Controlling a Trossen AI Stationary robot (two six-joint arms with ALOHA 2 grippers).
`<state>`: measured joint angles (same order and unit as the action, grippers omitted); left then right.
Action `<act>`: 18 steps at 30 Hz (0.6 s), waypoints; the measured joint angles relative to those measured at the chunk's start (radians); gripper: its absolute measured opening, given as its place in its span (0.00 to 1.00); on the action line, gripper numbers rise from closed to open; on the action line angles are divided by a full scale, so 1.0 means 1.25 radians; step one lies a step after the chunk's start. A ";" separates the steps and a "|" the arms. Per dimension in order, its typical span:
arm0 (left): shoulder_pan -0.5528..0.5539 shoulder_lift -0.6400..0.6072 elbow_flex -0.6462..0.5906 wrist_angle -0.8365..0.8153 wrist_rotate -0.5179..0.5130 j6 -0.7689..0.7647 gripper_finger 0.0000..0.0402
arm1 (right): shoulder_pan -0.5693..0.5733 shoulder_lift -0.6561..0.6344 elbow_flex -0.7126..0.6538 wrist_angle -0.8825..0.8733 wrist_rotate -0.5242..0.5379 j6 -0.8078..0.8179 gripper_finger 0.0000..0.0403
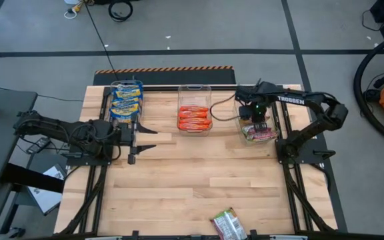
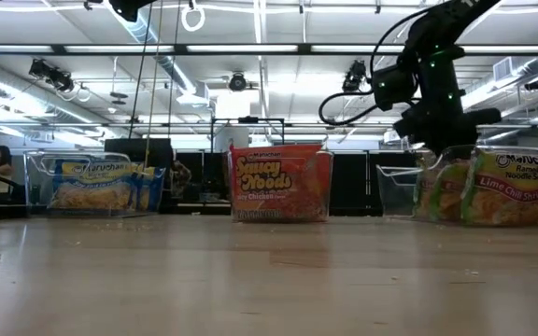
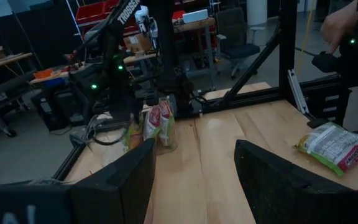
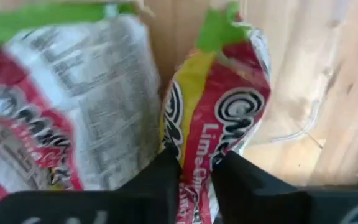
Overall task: Sort Maruchan noodles
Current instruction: Put the green noodle pack into the right transparent bin
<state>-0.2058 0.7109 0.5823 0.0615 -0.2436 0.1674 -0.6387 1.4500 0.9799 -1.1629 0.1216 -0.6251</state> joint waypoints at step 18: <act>0.058 -0.088 0.000 -0.043 0.016 0.029 0.54 | 0.130 -0.065 -0.018 -0.062 0.122 -0.023 0.31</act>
<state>-0.1331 0.6011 0.5823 0.0073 -0.2238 0.2041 -0.4767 1.3690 0.9569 -1.2399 0.2744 -0.6541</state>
